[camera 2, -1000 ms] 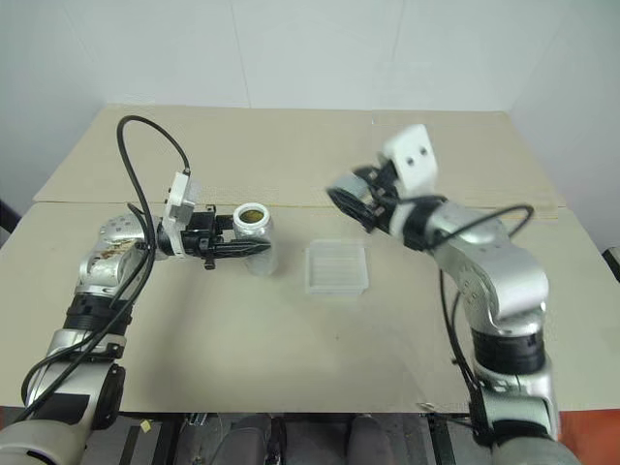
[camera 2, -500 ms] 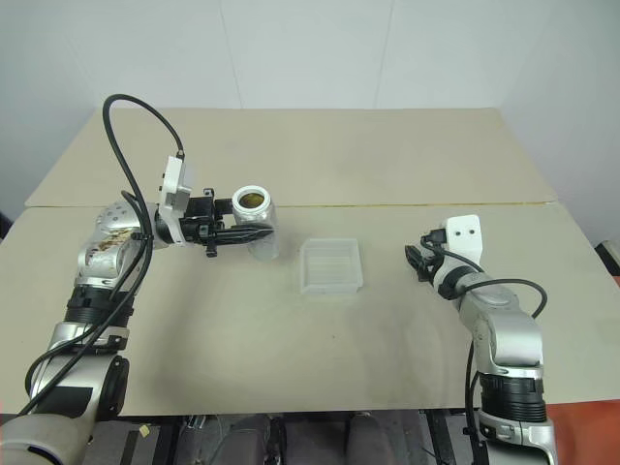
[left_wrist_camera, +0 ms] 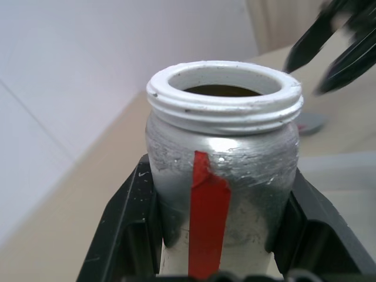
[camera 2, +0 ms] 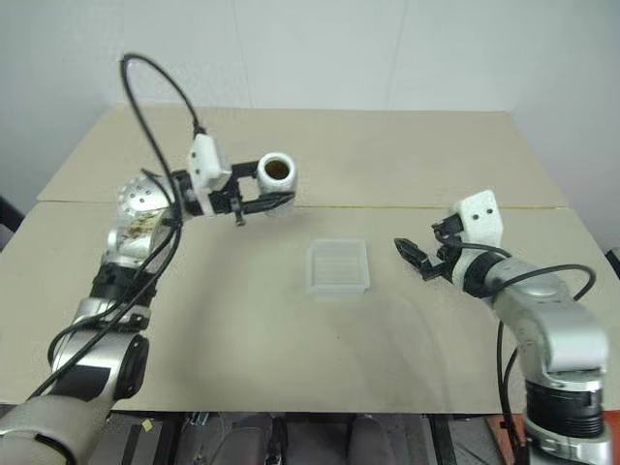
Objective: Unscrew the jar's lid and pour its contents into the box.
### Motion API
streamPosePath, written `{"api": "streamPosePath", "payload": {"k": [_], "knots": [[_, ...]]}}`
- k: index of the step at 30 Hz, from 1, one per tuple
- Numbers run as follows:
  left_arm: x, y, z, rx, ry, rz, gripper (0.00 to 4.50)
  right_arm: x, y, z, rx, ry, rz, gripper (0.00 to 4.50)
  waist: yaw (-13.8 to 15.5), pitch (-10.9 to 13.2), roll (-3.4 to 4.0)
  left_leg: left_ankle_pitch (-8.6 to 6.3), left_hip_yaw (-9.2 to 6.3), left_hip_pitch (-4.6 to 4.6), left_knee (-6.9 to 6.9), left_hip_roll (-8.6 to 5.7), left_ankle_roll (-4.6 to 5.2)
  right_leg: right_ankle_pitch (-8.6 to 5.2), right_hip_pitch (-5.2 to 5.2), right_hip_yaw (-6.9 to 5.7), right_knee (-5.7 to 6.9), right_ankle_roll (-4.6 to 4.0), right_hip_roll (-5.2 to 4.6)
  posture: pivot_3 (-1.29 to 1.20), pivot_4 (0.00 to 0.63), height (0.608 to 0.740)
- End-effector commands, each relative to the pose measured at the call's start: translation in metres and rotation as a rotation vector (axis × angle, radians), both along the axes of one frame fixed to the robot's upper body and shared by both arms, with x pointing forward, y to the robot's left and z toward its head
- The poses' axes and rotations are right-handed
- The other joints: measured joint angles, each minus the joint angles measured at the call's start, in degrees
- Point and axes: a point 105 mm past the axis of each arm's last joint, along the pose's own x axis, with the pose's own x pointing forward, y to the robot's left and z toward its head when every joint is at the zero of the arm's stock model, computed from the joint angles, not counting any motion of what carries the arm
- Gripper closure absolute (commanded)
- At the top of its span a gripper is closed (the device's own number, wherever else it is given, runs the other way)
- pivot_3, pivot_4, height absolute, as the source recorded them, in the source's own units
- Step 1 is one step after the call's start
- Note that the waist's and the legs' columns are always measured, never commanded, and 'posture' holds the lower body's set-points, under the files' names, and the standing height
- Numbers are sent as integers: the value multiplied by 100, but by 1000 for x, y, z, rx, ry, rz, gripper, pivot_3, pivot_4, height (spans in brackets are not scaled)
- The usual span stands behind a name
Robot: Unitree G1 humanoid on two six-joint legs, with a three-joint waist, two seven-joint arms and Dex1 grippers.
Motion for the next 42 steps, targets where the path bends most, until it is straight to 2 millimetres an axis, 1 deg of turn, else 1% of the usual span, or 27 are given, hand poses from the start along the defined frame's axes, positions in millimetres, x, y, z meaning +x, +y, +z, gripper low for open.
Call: {"api": "streamPosePath", "payload": {"k": [1,2,4,5,7,8,9,10,13,15,17,19,23,28,31,32,33,34,35,36,37,40,42], "knots": [[-2,-27,23,160,-396,3,2545,-23,12,29,-15,-25,191,48,15,1,-2,-1,1,-1,0,0,1,1,1,-2,-6,1,0,0,150,740],[-5,-36,23,229,-514,-14,2545,-25,13,30,-28,-14,214,48,33,3,-5,-2,2,-3,0,0,3,1,3,-2,-10,2,0,0,150,740],[-10,-49,23,315,-678,-58,2545,-29,14,31,-47,3,245,48,51,3,-6,-4,16,-2,-1,0,6,4,12,-6,-39,6,-1,0,150,740],[-14,-59,21,391,-808,-82,2545,-31,14,32,-61,17,264,48,58,5,-9,-5,27,-3,0,0,8,5,14,-6,-39,7,-1,0,150,740],[-18,-72,13,534,-1016,-145,2545,-36,16,34,-63,39,307,48,65,6,-10,-7,38,-6,0,-1,11,7,12,-3,-41,11,-3,0,150,740],[-15,-78,7,614,-1132,-164,2545,-38,18,36,-58,51,332,48,68,9,-15,-7,40,-7,0,-1,11,7,12,-3,-41,12,-3,0,150,740],[-12,-82,1,669,-1221,-177,2545,-39,19,37,-58,59,355,48,72,9,-15,-7,40,-8,1,-1,12,8,11,-2,-42,13,-3,0,150,740],[-11,-87,-2,682,-1314,-192,2545,-40,20,39,-62,63,369,48,76,9,-15,-7,41,-7,2,-1,12,9,11,-1,-41,15,-3,0,150,740],[-15,-98,-20,704,-1427,-273,2545,-41,21,41,-69,77,382,48,95,9,-15,-7,41,-7,2,2,12,9,7,-1,-39,15,-3,0,150,740],[-16,-103,-31,740,-1526,-305,2545,-39,21,46,-52,74,380,48,93,9,-16,-6,43,-25,5,3,10,9,-16,0,-31,15,-3,0,150,740],[-16,-107,-38,758,-1607,-312,2545,-38,22,50,-40,63,372,48,101,10,-16,1,49,-33,8,3,-3,9,-23,0,-21,15,-4,0,150,740],[-15,-111,-40,757,-1640,-297,2545,-37,23,57,-17,44,366,48,121,10,-16,7,50,-35,9,3,-12,9,-24,-1,-21,15,-3,0,150,740],[-14,-111,-41,747,-1646,-292,2545,-39,25,62,3,25,356,48,143,10,-17,5,52,-37,14,3,-10,9,-23,-3,-22,15,-7,0,150,740],[-18,-107,-41,727,-1624,-303,2545,-40,27,59,17,29,351,48,143,10,-17,4,52,-39,19,2,-8,9,-22,-4,-19,15,-11,0,150,740],[-18,-104,-41,712,-1578,-297,2545,-39,27,57,21,29,348,48,144,10,-17,5,52,-39,20,2,-9,9,-22,-5,-17,15,-11,0,150,740],[-18,-103,-40,685,-1517,-276,2545,-39,28,56,20,31,346,48,144,10,-17,5,52,-39,22,2,-9,9,-22,-5,-16,15,-12,0,150,740],[-19,-101,-38,624,-1429,-251,2545,-38,28,54,18,32,344,48,141,10,-17,5,52,-39,24,2,-8,9,-22,-5,-14,15,-12,0,150,740],[-16,-95,-36,545,-1265,-181,2545,-38,28,53,17,32,342,48,136,9,-15,5,52,-39,26,2,-9,9,-22,-5,-12,15,-13,0,150,740],[-15,-90,-34,485,-1153,-141,2545,-38,29,52,18,32,340,48,126,9,-15,5,50,-38,26,4,-10,9,-23,-4,-9,15,-14,0,150,740],[-14,-85,-31,446,-1091,-115,2545,-37,29,52,19,30,336,48,121,9,-15,7,47,-37,32,8,-12,9,-28,-4,4,15,-17,0,150,740],[-12,-76,-29,391,-999,-83,2545,-37,28,51,24,27,331,48,115,9,-15,8,46,-37,34,8,-14,9,-30,-4,10,15,-18,0,150,740],[3,-51,-14,173,-670,92,2545,-37,28,51,44,20,325,48,78,9,-15,10,50,-35,41,9,-17,9,-30,-4,19,15,-17,0,150,740],[10,-41,-9,62,-486,147,2545,-37,28,51,48,18,323,48,48,9,-15,11,47,-34,46,12,-19,9,-27,-6,20,15,-17,0,150,740]]}}
